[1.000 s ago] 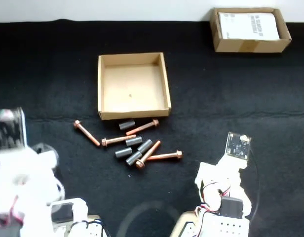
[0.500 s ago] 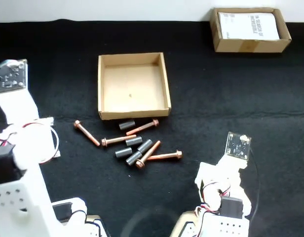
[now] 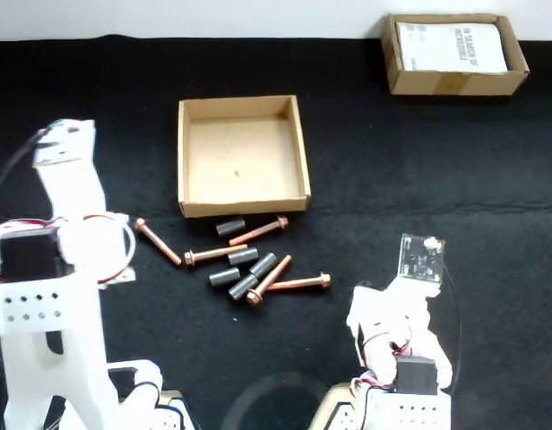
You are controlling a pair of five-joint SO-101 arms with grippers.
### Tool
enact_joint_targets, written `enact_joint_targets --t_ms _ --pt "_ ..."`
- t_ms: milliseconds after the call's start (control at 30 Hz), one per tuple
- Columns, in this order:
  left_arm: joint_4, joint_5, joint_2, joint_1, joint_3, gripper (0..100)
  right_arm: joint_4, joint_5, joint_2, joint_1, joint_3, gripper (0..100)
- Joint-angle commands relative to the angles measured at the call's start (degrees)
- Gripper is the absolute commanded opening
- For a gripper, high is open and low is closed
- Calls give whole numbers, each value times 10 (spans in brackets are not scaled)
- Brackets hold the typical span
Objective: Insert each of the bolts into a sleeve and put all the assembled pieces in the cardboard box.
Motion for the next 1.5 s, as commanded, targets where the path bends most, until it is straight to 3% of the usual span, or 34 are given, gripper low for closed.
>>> enact_joint_targets --t_ms 0,167,367,467,600,733,900,1100,1233,1467 --pt "2 4 3 21 -1 10 29 -2 6 -35 -138 9" --pt "0 4 3 17 14 11 150 32 71 -100 -291 10" --pt "-1 1 3 8 61 11 259 86 318 -105 -511 12" --pt "-16 2 5 6 92 11 296 117 436 -112 -620 78" --pt "-43 2 3 -21 115 10 328 72 536 -169 -697 197" --pt "-111 2 3 -94 116 9 358 149 614 -273 -716 267" --pt "-187 2 3 -204 117 9 362 284 715 -379 -717 268" --pt "-205 3 3 -291 118 9 361 316 847 -436 -745 268" --pt "-206 3 5 -315 127 9 304 325 909 -454 -747 268" --pt "-337 2 3 -327 242 9 237 493 969 -481 -764 268"
